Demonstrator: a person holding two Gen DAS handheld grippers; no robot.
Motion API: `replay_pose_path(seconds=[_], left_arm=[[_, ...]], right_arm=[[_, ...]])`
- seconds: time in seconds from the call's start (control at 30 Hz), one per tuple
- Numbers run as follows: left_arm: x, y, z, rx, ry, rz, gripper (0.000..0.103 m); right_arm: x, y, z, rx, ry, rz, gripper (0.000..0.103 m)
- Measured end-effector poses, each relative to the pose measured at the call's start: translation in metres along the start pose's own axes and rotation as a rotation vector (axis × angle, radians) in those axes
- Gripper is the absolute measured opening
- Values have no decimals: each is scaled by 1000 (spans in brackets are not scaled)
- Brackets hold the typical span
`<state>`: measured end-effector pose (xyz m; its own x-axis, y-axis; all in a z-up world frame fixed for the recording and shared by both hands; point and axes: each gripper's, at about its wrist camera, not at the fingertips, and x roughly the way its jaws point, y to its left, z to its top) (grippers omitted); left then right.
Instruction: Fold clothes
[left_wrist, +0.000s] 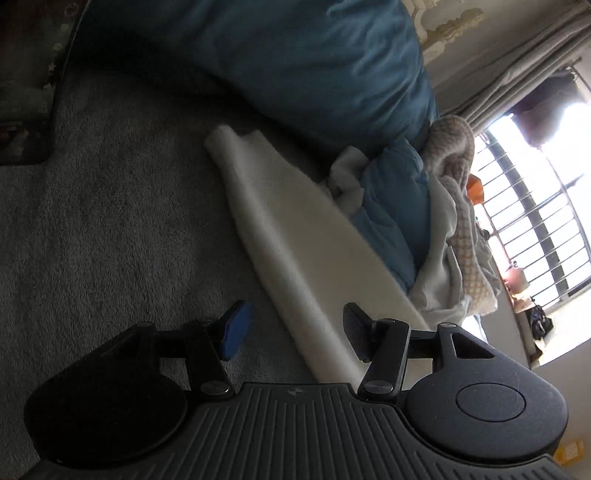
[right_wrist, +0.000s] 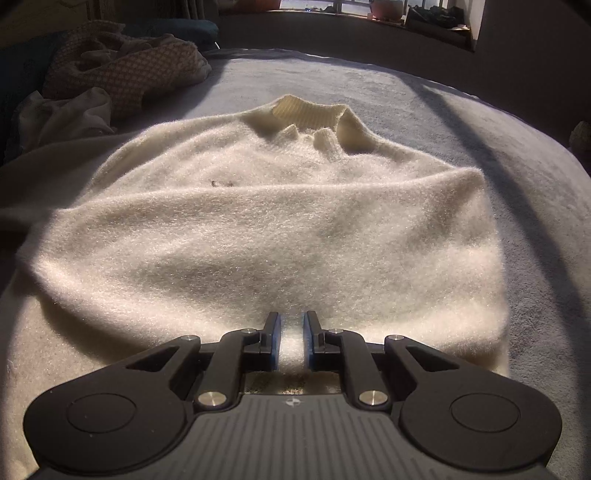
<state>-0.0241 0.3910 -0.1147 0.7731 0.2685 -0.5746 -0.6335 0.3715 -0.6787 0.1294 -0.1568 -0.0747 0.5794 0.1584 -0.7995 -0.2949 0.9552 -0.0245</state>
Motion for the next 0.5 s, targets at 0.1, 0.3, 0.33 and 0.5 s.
replay_pose_path(seconds=[0.1, 0.3, 0.33, 0.5], left_arm=[[12, 11, 15, -69, -10, 13, 56], [27, 29, 40, -126, -48, 34, 50], [29, 31, 42, -130, -53, 36, 48], [33, 32, 49, -122, -70, 47, 32]], right_arm=[[0, 2, 1, -1, 4, -11, 14], [1, 6, 0, -13, 5, -32, 14], [1, 7, 1, -15, 4, -33, 14], [2, 9, 0, -18, 1, -41, 14]])
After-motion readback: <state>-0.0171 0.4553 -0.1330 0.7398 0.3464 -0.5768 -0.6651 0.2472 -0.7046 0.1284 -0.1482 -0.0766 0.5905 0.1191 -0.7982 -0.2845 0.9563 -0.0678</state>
